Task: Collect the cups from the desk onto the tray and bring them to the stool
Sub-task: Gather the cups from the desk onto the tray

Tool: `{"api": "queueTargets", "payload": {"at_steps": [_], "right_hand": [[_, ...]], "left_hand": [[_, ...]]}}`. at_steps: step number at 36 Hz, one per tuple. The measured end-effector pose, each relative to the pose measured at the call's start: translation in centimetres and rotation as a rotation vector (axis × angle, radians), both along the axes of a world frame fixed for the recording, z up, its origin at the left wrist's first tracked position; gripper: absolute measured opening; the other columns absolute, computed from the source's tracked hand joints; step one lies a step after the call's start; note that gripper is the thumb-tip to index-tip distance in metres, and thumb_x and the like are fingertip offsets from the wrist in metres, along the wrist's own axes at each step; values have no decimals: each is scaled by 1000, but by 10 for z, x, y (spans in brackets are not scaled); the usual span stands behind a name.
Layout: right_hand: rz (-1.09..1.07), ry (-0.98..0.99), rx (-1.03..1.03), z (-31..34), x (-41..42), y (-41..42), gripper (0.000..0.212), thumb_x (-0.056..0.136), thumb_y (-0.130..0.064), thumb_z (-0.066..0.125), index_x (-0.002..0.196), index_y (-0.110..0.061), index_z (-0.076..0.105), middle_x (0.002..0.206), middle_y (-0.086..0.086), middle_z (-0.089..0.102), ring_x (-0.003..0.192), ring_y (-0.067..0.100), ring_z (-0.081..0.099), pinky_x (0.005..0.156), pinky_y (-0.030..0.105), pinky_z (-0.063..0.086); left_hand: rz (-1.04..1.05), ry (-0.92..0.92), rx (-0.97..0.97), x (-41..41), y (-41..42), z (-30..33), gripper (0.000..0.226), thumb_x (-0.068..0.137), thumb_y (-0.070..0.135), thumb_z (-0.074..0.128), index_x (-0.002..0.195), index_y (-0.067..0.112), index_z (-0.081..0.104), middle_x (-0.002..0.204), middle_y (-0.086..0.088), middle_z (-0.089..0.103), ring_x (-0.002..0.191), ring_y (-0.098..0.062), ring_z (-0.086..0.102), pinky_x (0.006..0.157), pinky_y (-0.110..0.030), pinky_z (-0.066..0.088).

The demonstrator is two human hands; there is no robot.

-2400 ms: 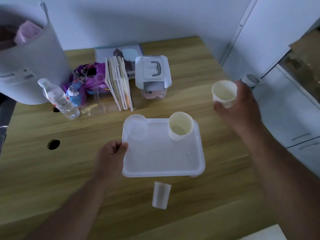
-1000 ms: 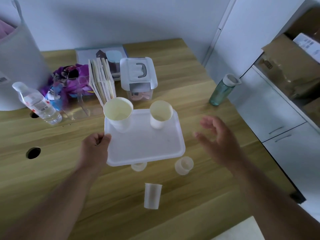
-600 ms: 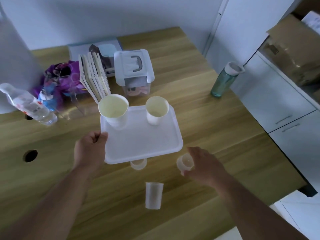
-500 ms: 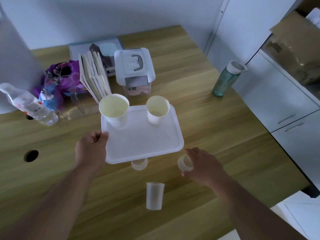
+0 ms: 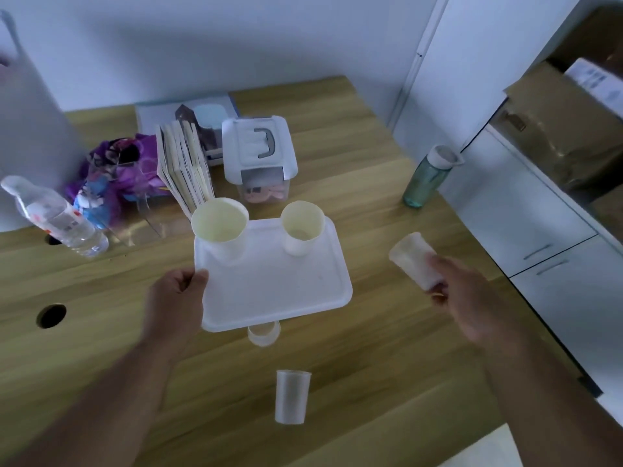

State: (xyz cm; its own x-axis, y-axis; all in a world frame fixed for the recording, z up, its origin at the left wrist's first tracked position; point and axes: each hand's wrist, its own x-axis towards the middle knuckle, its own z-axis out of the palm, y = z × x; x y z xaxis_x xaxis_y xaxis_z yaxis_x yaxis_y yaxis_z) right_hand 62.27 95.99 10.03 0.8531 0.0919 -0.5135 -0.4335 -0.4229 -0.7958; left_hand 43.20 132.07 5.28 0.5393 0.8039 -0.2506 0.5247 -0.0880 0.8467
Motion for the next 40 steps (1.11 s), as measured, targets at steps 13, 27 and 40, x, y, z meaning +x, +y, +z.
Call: {"api": "queueTargets", "payload": {"at_steps": [13, 27, 40], "right_hand": [[286, 34, 726, 63, -11, 87, 46, 92, -5, 69, 137, -1, 59, 131, 17, 74, 131, 29, 66, 115, 45, 46], [359, -343, 272, 37, -5, 133, 82, 67, -38, 95, 139, -34, 57, 136, -7, 69, 134, 19, 60, 114, 55, 46], [421, -339, -2, 37, -21, 131, 108, 70, -45, 94, 160, -40, 33, 161, -18, 43, 148, 6, 36, 122, 38, 33]], "left_hand": [[-5, -22, -22, 4, -13, 8, 20, 102, 28, 64, 102, 17, 80, 93, -2, 79, 89, -30, 73, 77, -38, 54], [-5, -38, -22, 8, -16, 8, 19, 103, 25, 64, 100, 15, 80, 88, 5, 78, 76, -15, 70, 62, -25, 48], [-16, -71, -57, 9, -16, 9, 17, 103, 27, 63, 95, 22, 77, 88, 6, 78, 76, -14, 69, 62, -26, 48]]}}
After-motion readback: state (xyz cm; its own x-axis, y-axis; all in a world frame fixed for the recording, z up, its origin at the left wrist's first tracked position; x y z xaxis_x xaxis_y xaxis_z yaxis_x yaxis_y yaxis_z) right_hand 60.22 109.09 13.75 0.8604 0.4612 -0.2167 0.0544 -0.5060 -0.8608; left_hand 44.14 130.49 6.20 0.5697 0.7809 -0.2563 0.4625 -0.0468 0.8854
